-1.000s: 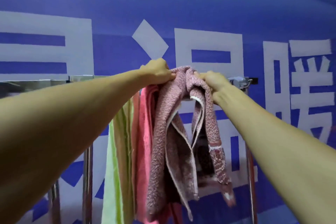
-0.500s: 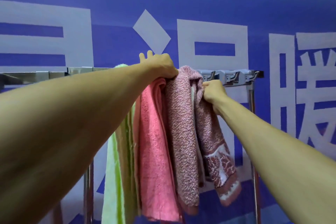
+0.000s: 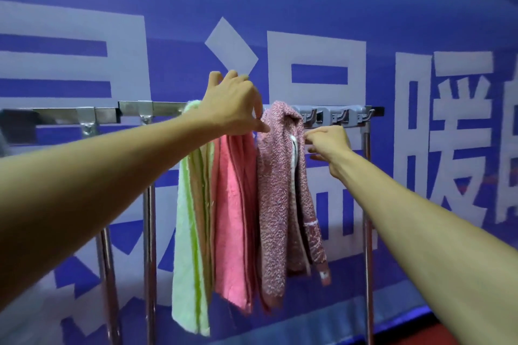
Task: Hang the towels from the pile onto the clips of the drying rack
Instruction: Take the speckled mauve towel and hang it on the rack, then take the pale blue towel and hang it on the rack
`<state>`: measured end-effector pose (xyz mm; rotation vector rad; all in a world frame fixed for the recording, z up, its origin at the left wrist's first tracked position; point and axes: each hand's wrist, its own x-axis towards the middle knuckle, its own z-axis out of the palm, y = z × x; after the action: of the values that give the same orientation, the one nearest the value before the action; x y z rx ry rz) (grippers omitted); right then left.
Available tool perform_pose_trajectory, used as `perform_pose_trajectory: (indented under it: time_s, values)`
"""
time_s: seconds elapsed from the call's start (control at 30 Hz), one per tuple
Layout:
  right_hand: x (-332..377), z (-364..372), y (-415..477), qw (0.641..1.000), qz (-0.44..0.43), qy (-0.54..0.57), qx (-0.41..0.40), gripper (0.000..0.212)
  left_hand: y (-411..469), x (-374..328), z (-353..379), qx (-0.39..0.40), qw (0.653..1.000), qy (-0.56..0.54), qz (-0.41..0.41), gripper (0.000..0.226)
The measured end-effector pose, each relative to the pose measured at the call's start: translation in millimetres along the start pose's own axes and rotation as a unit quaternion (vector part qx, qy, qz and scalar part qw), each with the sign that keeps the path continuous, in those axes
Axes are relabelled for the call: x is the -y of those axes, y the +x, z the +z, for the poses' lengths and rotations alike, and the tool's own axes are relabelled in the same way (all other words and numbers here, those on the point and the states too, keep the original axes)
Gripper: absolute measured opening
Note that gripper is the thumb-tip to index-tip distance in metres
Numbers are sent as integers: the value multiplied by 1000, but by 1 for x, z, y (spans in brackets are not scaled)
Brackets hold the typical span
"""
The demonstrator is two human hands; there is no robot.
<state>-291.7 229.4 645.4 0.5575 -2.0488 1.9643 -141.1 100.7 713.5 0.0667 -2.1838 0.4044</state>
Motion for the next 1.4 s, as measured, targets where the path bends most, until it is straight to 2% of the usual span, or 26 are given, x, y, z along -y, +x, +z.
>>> perform_pose_trajectory:
  time_s: [0.1, 0.2, 0.27, 0.37, 0.6, 0.7, 0.87, 1.17, 1.33, 1.4]
  values:
    - [16, -15, -29, 999, -25, -34, -8, 22, -37, -16, -18, -9, 996, -84, 0, 24]
    - [27, -25, -67, 996, -57, -67, 10, 19, -78, -30, -30, 40, 974, -222, -23, 16]
    - [30, -27, -99, 994, -57, -82, 51, 16, -109, -36, -36, 94, 953, -278, -69, 15]
    - [26, -24, -150, 979, -46, -111, 165, 11, -160, -38, -41, 157, 932, -303, -123, 16]
    - [-33, 18, -259, 891, -3, -239, 386, 12, -300, -20, -33, 299, 869, -319, -233, 13]
    - [-77, 43, -293, 841, 8, -296, 452, 15, -359, -17, -20, 356, 846, -310, -249, 19]
    - [-159, 88, -337, 777, 52, -329, 535, 8, -448, -11, 33, 432, 783, -330, -304, 17]
    - [-330, 124, -381, 695, 122, -410, 578, 17, -580, -33, 154, 479, 616, -450, -435, 14]
    - [-439, 112, -415, 672, 194, -472, 536, 22, -651, -76, 213, 504, 548, -462, -482, 19]
    - [-482, 104, -433, 690, 247, -465, 497, 26, -676, -90, 234, 515, 527, -458, -497, 19]
